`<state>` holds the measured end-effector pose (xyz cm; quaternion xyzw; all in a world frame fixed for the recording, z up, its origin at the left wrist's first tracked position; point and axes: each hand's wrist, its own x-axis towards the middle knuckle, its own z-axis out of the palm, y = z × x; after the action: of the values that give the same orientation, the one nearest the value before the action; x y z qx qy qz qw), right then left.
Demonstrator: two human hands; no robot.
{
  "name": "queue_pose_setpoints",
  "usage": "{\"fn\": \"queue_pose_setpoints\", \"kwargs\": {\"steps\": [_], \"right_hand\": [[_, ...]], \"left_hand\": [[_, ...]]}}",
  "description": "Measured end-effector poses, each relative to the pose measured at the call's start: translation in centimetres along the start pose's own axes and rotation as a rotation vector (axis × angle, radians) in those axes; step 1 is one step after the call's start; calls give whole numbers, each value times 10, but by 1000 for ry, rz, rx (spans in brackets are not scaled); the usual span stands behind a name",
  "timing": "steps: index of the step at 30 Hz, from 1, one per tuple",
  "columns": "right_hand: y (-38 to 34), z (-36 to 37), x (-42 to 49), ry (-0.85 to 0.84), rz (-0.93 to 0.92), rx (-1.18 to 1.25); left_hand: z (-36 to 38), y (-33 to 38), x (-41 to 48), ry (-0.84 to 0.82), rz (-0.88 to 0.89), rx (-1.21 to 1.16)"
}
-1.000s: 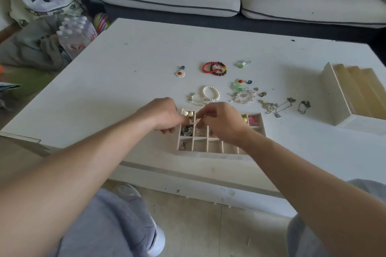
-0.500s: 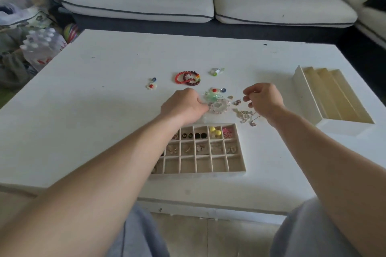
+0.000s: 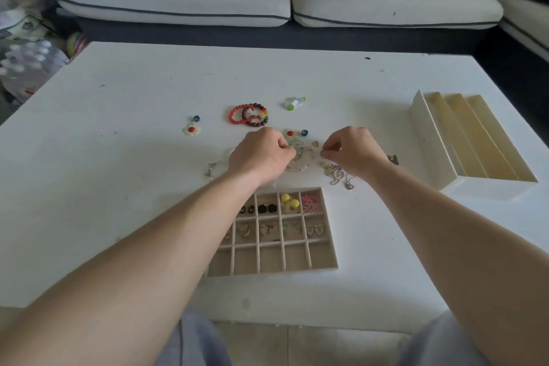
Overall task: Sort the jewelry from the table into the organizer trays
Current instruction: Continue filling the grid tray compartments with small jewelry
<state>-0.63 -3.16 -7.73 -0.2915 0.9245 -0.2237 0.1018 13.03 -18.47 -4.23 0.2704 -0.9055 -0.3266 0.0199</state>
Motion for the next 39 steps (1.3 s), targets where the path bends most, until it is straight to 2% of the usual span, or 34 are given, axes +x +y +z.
{"fn": "queue_pose_setpoints", "kwargs": {"steps": [7,9,12,17,23,26,32,39], "right_hand": [[-7,7,-2,-3,-28,-162],[-8,2,-2,30,-40,-130],[-16,-15,-6,84,-39,112],[-41,-30,-35,-96,-1,767],[-71,-31,-58,-156,47,1085],[-81,-29,-69,-180,40,1151],[-95,-23,-89,-191,46,1240],[-108,-17,-102,-211,130,1272]], "left_hand": [[3,-1,-2,6,37,11],[3,-3,-2,0,45,-1],[2,-6,-1,-11,67,-93],[-8,-2,-7,0,116,-413],[-24,5,-32,16,124,-733],[-33,-1,-40,31,159,-702],[-48,-12,-56,76,280,-471],[-52,-20,-68,38,175,-536]]}}
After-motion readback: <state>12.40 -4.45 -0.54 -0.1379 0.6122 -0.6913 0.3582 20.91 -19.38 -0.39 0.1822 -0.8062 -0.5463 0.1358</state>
